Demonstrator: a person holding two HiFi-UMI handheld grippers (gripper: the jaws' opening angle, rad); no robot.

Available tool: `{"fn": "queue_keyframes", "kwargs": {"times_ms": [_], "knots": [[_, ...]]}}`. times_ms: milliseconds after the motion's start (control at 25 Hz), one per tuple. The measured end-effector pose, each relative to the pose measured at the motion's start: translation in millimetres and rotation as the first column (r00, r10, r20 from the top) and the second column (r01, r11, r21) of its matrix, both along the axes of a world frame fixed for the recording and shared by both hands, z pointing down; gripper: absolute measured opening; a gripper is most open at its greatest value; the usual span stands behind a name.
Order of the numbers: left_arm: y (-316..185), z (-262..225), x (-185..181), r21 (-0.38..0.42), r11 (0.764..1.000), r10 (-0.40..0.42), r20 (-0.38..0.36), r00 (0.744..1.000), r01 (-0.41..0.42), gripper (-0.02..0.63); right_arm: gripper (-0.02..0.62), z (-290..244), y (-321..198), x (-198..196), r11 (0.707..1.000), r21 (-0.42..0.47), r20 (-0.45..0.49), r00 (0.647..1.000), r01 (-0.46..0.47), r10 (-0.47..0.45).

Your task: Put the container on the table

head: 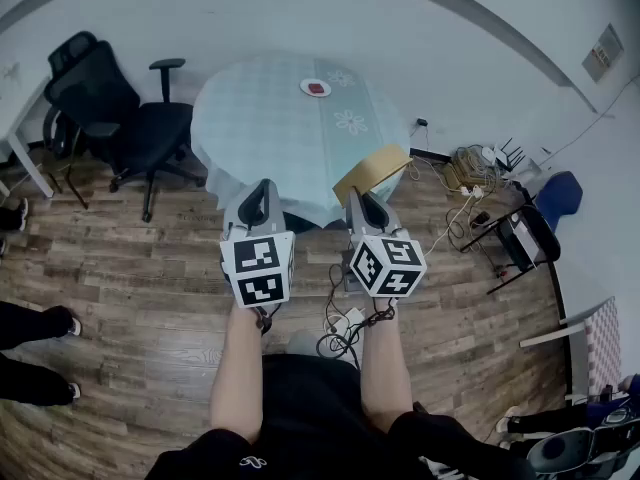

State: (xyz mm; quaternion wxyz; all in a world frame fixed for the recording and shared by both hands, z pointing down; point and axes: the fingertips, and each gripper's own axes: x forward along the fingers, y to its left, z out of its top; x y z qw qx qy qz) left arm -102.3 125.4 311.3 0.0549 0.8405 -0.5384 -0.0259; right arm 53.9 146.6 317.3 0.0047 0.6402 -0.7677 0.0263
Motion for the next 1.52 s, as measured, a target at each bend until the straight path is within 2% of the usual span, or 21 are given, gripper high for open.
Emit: {"fn": "queue_keyframes", "kwargs": {"times_ms": [160, 320, 520, 640, 880, 1160, 1280, 1360, 1440, 1520], "knots": [[-6.4, 12.4, -0.1, -0.027, 0.999, 0.021, 0.016, 1.000, -0.021, 0.000, 0.026, 7.1, -3.6, 1.3, 1.000, -0.020, 0.004, 1.000, -0.012, 0.012], [-21.7, 15.4, 16.3, -0.020, 0.998, 0.056, 0.031, 0.998, -0.055, -0.001, 0.026, 9.5, -18.1, 23.1, 0.999, -0.017, 0.036, 0.998, -0.046, 0.047], [-64.1, 29.8, 42.7, -0.039, 0.996, 0.082, 0.059, 0.995, -0.080, -0.001, 0.026, 22.9, -63.3, 47.7, 0.998, -0.032, 0.055, 0.997, -0.060, 0.062], [-106.6, 42.1, 52.2, -0.054, 0.996, 0.080, 0.081, 0.993, -0.076, -0.002, 0.026, 36.8, -108.3, 60.0, 0.997, -0.046, 0.074, 0.995, -0.063, 0.066], [-220.3, 80.1, 57.1, -0.154, 0.988, -0.009, 0.090, 0.996, 0.023, -0.001, 0.027, 69.0, -224.6, 81.6, 0.993, -0.115, 0.058, 0.998, -0.031, 0.038], [-360.7, 126.3, 136.0, -0.270, 0.963, 0.009, 0.089, 0.996, 0.015, 0.000, 0.028, 107.9, -371.3, 155.6, 0.972, -0.230, 0.019, 0.998, -0.048, 0.054], [-398.9, 131.5, 164.0, -0.290, 0.957, 0.012, 0.085, 0.996, 0.013, 0.000, 0.028, 112.9, -413.5, 187.7, 0.966, -0.253, 0.012, 0.998, -0.056, 0.061], [-417.0, 130.3, 169.0, -0.294, 0.956, 0.007, 0.090, 0.996, 0.020, 0.000, 0.028, 117.2, -436.2, 195.4, 0.960, -0.277, 0.011, 0.999, -0.041, 0.046], [-435.2, 131.7, 161.0, -0.305, 0.952, -0.011, 0.102, 0.995, 0.042, 0.000, 0.028, 131.6, -455.6, 186.0, 0.940, -0.340, 0.000, 1.000, 0.014, -0.015], [-452.1, 136.1, 145.9, -0.320, 0.945, -0.038, 0.110, 0.993, 0.072, 0.000, 0.029, 155.3, -468.8, 167.2, 0.896, -0.436, -0.022, 0.994, 0.090, -0.111]]}}
